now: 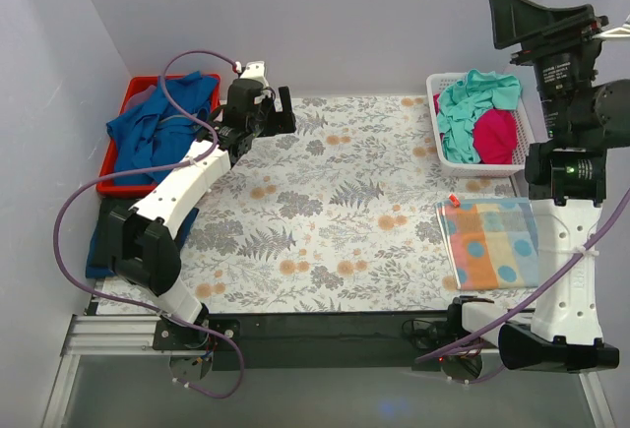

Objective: Fold and stack the t-shirts

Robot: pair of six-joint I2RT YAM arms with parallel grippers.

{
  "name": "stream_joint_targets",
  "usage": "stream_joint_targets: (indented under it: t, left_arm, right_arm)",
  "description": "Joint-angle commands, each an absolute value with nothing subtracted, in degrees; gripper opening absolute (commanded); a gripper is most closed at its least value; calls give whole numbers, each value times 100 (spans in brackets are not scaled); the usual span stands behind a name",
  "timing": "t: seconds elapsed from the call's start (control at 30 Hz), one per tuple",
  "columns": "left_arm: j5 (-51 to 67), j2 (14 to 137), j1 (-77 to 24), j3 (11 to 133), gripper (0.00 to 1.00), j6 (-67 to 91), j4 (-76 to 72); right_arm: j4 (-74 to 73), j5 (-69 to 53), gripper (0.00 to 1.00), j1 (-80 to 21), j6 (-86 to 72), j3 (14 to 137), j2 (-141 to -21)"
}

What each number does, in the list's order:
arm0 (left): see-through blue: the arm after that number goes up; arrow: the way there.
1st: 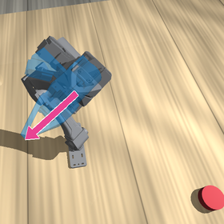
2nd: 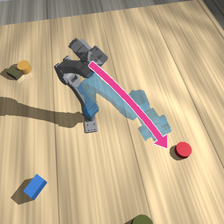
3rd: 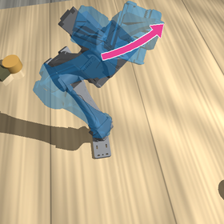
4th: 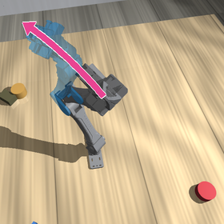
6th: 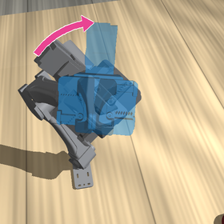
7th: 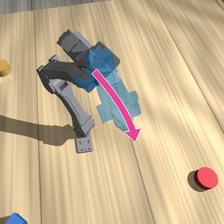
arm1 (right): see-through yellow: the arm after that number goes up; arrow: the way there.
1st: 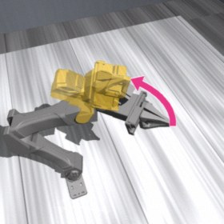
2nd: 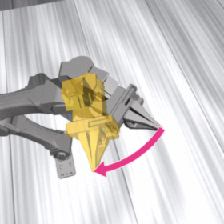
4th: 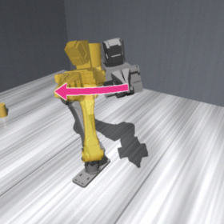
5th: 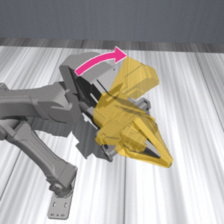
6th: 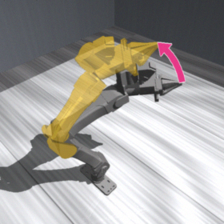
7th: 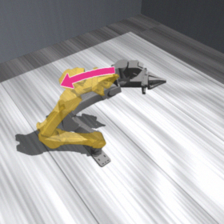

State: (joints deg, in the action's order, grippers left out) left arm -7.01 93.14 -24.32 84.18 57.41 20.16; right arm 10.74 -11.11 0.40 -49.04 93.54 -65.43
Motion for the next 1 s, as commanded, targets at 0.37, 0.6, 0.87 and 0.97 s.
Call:
stream_joint_targets:
  t: [0.37,0.6,0.87,0.97]
  left_arm:
    - [-703,8850,-2399,8508,86,5678,2127]
    - [-677,8850,-2399,8482,86,5704,2092]
    - [-747,8780,-2408,8341,87,5722,1986]
    - [-756,8833,-2408,8341,94,5713,1986]
  right_arm:
    - [4324,-1757,98,44,-4192,8279,-5853]
    - [4342,-1120,98,44,-4430,7815,-5846]
    - [1220,-730,98,44,-2823,8665,-6309]
    - [295,-607,98,44,-2444,8972,-6740]
